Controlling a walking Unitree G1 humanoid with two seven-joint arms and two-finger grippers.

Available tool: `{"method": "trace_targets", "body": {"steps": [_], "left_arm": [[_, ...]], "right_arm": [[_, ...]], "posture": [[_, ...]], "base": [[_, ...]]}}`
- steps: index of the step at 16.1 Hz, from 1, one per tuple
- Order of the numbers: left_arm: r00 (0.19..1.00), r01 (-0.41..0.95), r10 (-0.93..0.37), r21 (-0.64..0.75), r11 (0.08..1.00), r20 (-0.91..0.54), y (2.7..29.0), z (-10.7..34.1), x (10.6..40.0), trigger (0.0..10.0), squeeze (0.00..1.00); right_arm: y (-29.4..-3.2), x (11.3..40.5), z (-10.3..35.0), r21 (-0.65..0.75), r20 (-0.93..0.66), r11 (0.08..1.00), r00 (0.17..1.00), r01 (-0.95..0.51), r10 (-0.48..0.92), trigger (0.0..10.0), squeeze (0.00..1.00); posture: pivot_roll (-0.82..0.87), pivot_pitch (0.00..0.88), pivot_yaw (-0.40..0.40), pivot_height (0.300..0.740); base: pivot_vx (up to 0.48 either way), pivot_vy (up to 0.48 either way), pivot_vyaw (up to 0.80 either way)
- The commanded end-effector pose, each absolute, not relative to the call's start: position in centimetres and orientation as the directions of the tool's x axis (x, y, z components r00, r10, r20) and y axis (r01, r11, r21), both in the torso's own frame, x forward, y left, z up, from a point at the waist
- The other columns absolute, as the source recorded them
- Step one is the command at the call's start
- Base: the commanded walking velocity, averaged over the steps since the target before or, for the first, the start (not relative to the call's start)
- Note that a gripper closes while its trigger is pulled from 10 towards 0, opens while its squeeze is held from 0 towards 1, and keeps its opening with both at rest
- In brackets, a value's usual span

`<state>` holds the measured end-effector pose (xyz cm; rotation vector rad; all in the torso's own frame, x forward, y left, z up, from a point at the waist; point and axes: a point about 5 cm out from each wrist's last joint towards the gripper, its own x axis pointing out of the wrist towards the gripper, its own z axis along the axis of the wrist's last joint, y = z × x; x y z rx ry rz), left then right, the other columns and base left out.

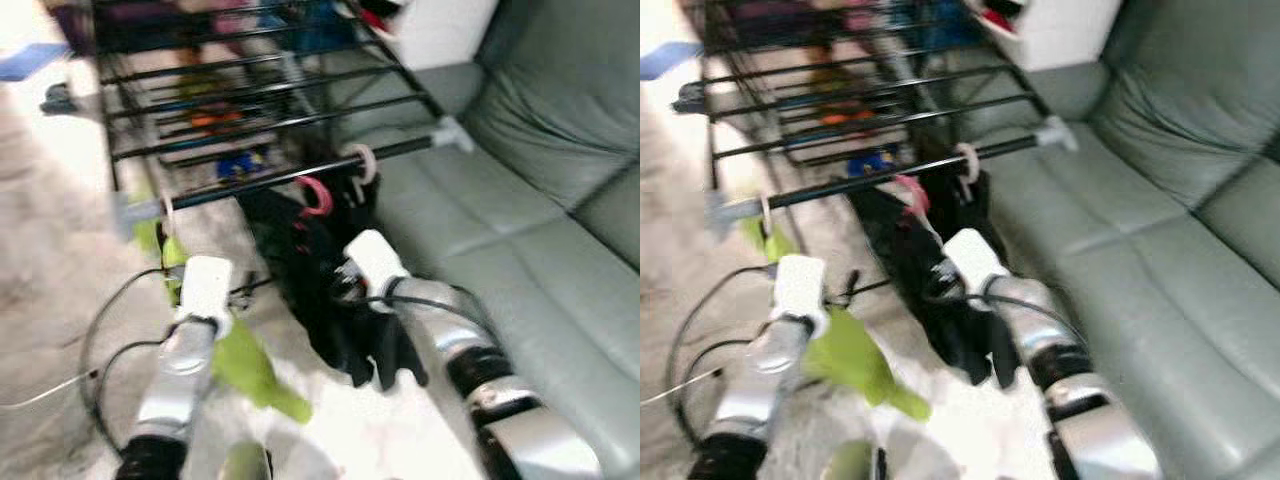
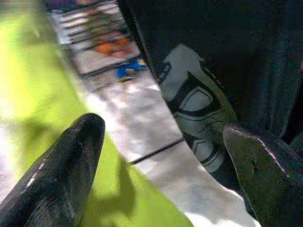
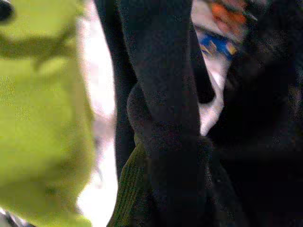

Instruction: Hang hanger

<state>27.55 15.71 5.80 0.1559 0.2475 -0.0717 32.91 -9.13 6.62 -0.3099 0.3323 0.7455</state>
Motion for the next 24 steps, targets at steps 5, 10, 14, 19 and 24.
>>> {"method": "trace_targets", "body": {"steps": [5,10,14,19,24], "left_arm": [[0.969,0.099,-0.063,0.14,0.985,-0.239,15.1,6.2,27.4,10.0,0.0],[0.964,0.114,-0.076,0.139,0.984,-0.253,15.0,6.3,26.9,10.0,0.0],[0.96,0.116,-0.074,0.143,0.983,-0.271,15.5,6.5,25.6,10.0,0.0],[0.949,0.124,-0.079,0.131,0.984,-0.305,16.5,7.8,22.2,10.0,0.0],[0.933,0.128,-0.076,0.127,0.984,-0.353,16.7,8.6,20.7,10.0,0.0]], "right_arm": [[-9.0,34.6,8.7,-0.217,-0.307,0.751,0.774,-0.624,0.554,10.0,0.0],[-11.3,35.8,8.3,-0.228,-0.339,0.881,0.882,-0.414,0.327,10.0,0.0],[-11.5,36.4,8.5,-0.183,-0.35,0.925,0.902,-0.331,0.254,10.0,0.0],[-10.2,38.3,11.2,-0.219,-0.341,0.923,0.911,-0.317,0.231,10.0,0.0],[-9.5,38.3,10.9,-0.095,-0.447,0.948,0.864,-0.305,0.233,10.0,0.0]], "posture": [[0.06,0.0,-0.005,0.74],[0.09,0.0,-0.007,0.74],[0.14,0.05,-0.018,0.74],[0.21,0.146,-0.021,0.74],[0.24,0.185,-0.03,0.74]], "base": [[0.0,0.0,0.44],[0.0,0.0,0.0],[0.0,0.0,0.0],[0.0,0.0,0.0],[0.0,0.0,0.0]]}}
